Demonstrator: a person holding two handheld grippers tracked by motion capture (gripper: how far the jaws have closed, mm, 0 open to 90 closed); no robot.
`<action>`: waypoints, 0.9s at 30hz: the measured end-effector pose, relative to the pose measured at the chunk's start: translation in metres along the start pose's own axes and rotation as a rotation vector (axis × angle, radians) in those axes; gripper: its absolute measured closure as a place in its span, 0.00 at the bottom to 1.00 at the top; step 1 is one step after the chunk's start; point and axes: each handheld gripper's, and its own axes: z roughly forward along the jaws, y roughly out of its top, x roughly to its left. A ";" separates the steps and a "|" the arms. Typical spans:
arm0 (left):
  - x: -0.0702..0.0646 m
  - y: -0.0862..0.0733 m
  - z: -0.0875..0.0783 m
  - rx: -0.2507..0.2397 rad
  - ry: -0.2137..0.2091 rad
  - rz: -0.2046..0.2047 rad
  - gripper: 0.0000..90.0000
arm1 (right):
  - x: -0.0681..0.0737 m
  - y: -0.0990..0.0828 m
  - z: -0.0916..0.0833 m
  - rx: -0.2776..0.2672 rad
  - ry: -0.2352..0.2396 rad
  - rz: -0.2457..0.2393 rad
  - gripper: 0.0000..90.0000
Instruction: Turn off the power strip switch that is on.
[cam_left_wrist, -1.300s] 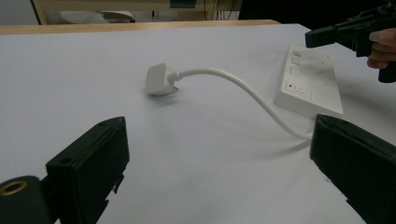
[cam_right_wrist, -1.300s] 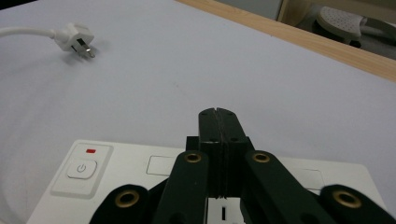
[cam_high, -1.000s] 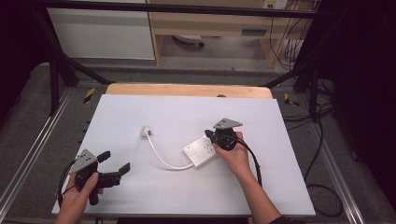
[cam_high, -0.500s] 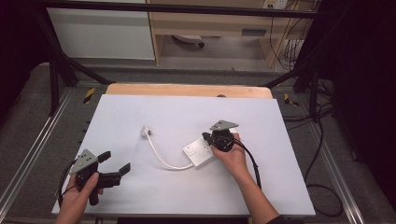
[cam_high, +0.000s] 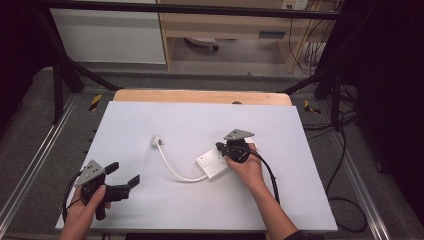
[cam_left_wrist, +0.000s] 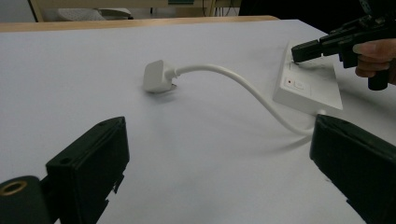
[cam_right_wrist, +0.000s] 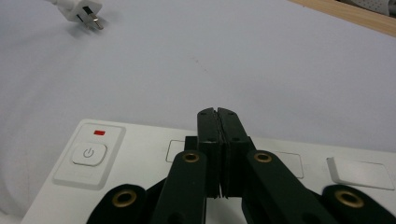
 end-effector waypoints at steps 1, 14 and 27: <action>0.000 0.000 0.000 0.000 0.000 0.000 0.05 | 0.000 0.000 0.000 0.001 0.002 -0.001 0.99; 0.000 0.000 0.000 0.000 0.000 -0.001 0.05 | 0.000 -0.001 0.000 0.008 0.000 0.004 0.99; 0.000 0.000 0.000 0.001 0.000 0.002 0.05 | 0.003 -0.003 0.000 0.001 0.004 -0.007 1.00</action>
